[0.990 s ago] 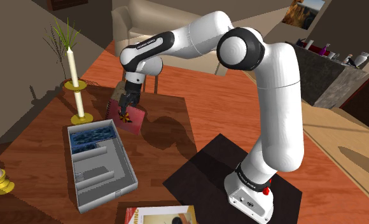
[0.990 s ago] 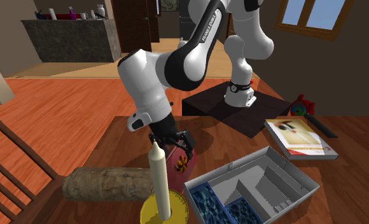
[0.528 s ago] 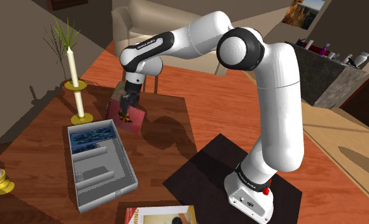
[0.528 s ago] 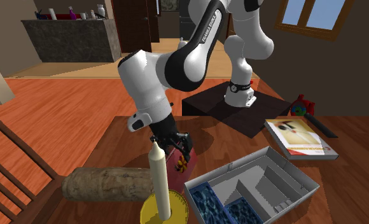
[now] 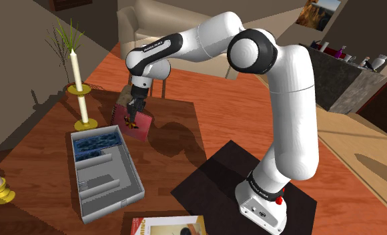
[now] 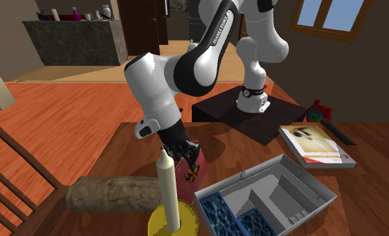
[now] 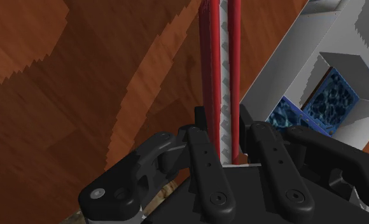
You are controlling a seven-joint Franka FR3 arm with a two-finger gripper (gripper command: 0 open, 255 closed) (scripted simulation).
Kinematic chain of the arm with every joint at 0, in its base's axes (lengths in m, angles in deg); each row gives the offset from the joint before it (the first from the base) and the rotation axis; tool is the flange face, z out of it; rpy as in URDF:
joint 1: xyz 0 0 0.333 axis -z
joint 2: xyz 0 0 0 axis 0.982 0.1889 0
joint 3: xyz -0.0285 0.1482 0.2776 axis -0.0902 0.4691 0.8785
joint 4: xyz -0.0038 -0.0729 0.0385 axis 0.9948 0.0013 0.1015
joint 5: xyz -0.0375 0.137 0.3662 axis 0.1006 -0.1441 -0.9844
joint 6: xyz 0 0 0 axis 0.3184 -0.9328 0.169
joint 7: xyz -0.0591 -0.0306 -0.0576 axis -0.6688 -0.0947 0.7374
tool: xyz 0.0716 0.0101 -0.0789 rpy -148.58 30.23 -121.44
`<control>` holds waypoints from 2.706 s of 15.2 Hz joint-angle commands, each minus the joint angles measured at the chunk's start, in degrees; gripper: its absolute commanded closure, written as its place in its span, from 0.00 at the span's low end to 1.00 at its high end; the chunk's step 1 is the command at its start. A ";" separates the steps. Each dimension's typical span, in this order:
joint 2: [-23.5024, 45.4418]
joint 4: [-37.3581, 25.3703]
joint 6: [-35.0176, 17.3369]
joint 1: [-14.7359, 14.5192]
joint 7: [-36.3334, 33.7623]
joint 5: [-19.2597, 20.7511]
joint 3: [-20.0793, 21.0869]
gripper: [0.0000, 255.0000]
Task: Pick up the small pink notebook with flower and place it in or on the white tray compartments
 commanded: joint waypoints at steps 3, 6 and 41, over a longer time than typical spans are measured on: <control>-0.97 -0.07 0.97 -0.02 -0.40 0.20 -0.09 1.00; -2.34 -0.31 2.49 -0.04 -1.01 0.51 -0.22 1.00; -21.22 10.46 4.01 -11.45 -19.93 0.76 5.61 1.00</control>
